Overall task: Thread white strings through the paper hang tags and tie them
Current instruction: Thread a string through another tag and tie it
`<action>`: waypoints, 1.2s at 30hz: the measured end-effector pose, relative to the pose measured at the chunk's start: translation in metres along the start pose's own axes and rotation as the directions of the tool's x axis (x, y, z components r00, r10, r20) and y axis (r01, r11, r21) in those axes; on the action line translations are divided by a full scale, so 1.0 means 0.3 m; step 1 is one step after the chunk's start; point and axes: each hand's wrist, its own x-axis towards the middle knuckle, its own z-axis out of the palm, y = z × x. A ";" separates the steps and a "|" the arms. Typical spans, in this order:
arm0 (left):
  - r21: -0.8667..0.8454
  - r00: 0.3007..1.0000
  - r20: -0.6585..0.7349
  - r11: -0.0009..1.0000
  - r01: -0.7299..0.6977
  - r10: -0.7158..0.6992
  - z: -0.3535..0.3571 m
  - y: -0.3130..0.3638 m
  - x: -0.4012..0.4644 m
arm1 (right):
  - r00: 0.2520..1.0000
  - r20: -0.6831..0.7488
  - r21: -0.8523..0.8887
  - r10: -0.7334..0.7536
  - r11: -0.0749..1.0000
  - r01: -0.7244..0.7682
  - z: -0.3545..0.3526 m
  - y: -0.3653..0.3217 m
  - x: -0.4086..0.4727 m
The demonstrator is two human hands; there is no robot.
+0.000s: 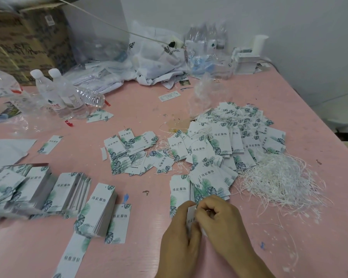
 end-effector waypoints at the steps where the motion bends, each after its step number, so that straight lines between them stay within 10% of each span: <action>1: 0.004 1.000 -0.009 1.000 -0.023 0.023 -0.001 0.006 -0.002 | 1.000 0.006 0.005 0.001 1.000 -0.001 -0.003 0.001 0.000; 14: -0.398 1.000 -0.015 0.917 0.004 -0.011 -0.018 0.007 0.004 | 0.964 0.231 0.160 0.134 0.972 -0.173 -0.066 0.032 -0.037; 26: -0.151 0.966 -0.176 0.964 -0.218 0.190 0.001 -0.007 -0.011 | 0.904 0.401 0.198 0.148 0.949 -0.244 -0.111 0.029 -0.044; 36: -0.626 0.927 -0.209 0.771 0.118 -0.311 -0.041 0.011 0.034 | 0.839 0.434 0.479 0.328 0.705 -0.523 -0.171 0.102 -0.060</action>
